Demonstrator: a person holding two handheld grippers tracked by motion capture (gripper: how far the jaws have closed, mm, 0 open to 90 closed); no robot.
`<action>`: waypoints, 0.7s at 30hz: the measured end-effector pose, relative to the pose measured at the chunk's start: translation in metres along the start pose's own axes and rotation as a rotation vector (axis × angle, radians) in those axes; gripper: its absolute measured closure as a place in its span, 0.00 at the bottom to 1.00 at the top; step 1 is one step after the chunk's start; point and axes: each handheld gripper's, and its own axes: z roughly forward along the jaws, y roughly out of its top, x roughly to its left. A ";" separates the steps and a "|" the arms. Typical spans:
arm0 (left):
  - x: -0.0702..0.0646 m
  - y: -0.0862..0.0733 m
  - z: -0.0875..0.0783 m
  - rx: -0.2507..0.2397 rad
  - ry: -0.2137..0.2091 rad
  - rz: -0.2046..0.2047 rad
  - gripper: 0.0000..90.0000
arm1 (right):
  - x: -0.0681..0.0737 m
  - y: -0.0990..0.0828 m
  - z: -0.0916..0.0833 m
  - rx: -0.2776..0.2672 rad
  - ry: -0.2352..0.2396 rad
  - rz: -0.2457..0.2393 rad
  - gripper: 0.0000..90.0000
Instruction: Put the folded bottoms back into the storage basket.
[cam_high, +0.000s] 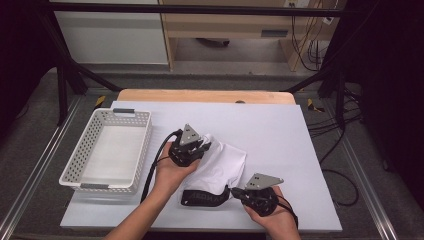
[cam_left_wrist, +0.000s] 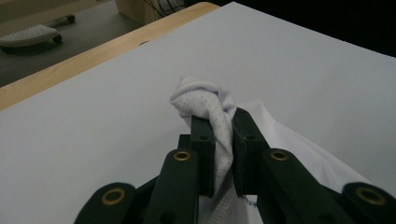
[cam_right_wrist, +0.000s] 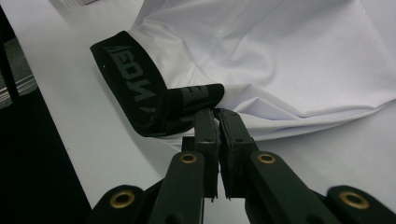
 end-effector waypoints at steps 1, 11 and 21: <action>0.000 0.000 0.000 -0.002 -0.001 -0.001 0.90 | 0.000 0.000 0.000 0.000 0.001 -0.001 0.97; -0.001 0.003 -0.004 0.002 -0.001 0.004 0.90 | -0.003 -0.003 -0.003 0.003 0.017 0.017 0.97; 0.001 0.005 -0.004 0.005 0.003 0.004 0.90 | -0.003 0.006 -0.003 -0.005 0.023 -0.004 0.97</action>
